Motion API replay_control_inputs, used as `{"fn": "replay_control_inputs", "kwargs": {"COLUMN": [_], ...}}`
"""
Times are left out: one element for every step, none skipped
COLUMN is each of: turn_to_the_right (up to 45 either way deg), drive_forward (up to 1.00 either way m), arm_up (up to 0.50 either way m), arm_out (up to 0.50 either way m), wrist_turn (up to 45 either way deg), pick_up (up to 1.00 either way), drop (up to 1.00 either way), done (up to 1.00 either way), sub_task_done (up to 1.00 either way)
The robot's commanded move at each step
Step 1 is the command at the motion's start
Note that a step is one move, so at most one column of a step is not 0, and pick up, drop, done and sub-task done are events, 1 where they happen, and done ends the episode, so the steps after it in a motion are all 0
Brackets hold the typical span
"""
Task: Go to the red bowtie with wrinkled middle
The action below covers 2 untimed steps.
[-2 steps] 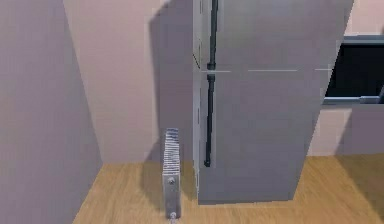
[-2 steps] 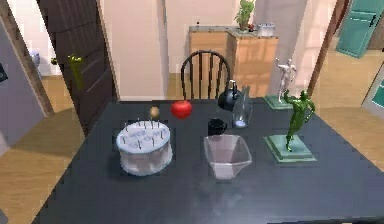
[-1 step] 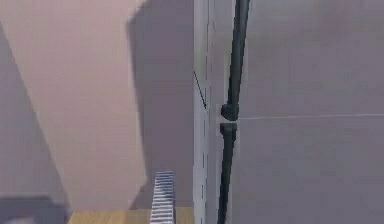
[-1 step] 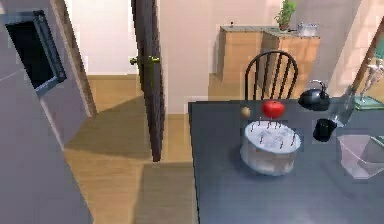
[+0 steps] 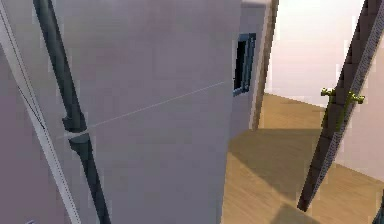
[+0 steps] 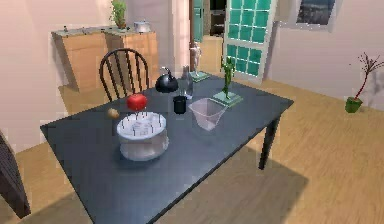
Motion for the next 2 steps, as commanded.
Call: {"fn": "replay_control_inputs", "kwargs": {"turn_to_the_right": [0.0,24.0], "drive_forward": [0.20,0.00], "arm_up": [0.00,0.00], "arm_out": [0.00,0.00], "wrist_turn": [0.0,0.0], "pick_up": [0.00,0.00], "drop": [0.00,0.00], "done": [0.00,0.00], "sub_task_done": [0.00,0.00]}}
